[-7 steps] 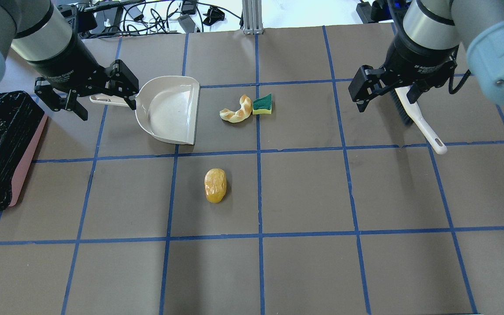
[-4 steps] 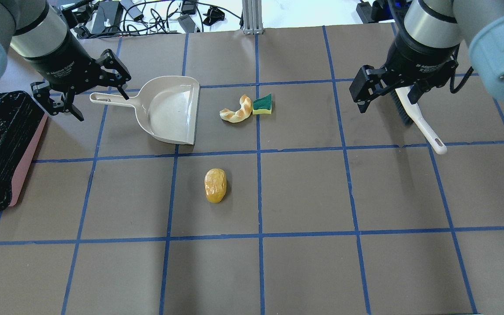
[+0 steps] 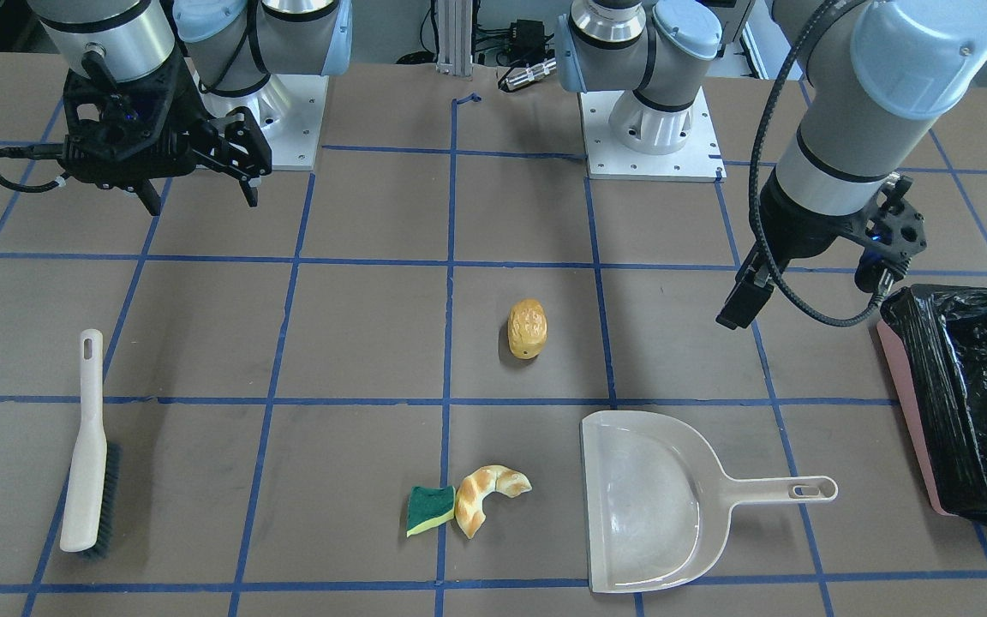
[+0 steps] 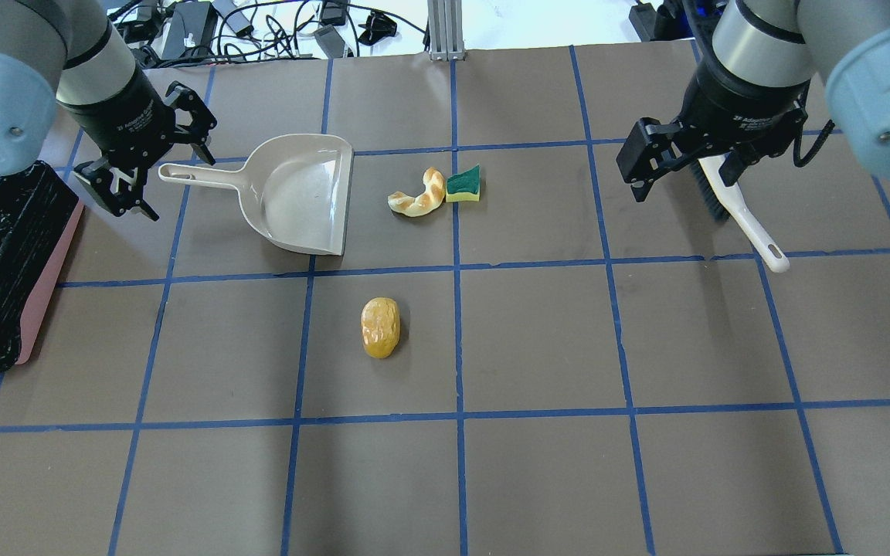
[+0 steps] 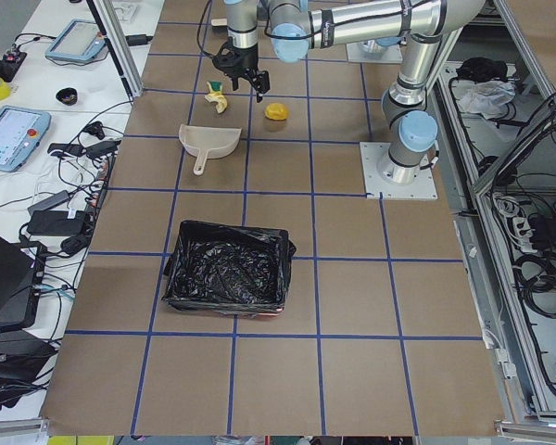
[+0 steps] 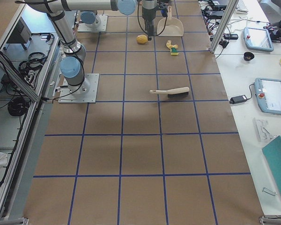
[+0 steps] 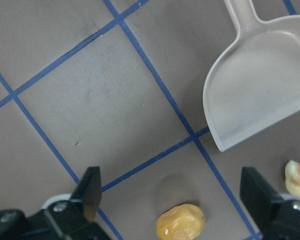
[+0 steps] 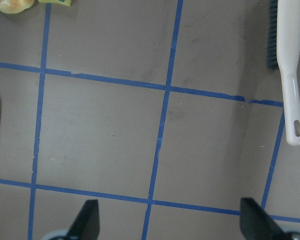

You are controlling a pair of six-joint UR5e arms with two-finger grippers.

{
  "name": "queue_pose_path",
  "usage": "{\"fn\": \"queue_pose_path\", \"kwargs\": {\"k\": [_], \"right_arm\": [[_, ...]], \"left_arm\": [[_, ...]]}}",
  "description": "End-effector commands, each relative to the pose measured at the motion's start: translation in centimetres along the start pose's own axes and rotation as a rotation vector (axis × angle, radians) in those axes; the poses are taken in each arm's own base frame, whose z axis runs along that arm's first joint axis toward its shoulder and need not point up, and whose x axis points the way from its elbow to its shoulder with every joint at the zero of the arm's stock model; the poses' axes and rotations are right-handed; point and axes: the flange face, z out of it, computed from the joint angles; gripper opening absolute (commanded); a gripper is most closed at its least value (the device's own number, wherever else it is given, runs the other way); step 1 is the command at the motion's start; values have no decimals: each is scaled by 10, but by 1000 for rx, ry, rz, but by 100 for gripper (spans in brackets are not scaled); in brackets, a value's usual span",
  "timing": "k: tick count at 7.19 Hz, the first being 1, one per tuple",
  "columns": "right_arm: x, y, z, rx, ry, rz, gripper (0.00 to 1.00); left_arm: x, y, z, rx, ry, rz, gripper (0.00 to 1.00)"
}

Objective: Sweep and dump trash into bin
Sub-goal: 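Lift the dustpan with the left gripper while the right gripper moves to the white brush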

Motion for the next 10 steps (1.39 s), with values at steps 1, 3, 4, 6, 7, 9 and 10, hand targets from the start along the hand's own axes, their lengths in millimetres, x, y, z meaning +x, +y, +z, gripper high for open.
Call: {"fn": "queue_pose_path", "kwargs": {"k": [1, 3, 4, 6, 7, 9, 10], "right_arm": [[0, -1, 0, 3, 2, 12, 100], [0, -1, 0, 6, 0, 14, 100], [0, -1, 0, 6, 0, 14, 100], [3, -3, 0, 15, 2, 3, 100], [13, -6, 2, 12, 4, 11, 100], [72, -14, 15, -14, -1, -58, 100], [113, -20, 27, -35, -11, -96, 100]], "left_arm": [[7, -17, 13, 72, -7, -180, 100], [24, -32, 37, 76, 4, -212, 100], [27, -44, 50, 65, -11, -277, 100], [44, -69, 71, 70, -2, -320, 100], [56, -80, 73, 92, 25, -328, 100], [92, -107, 80, 104, 42, -350, 98], [104, -116, 96, 99, 28, -373, 96]]}}
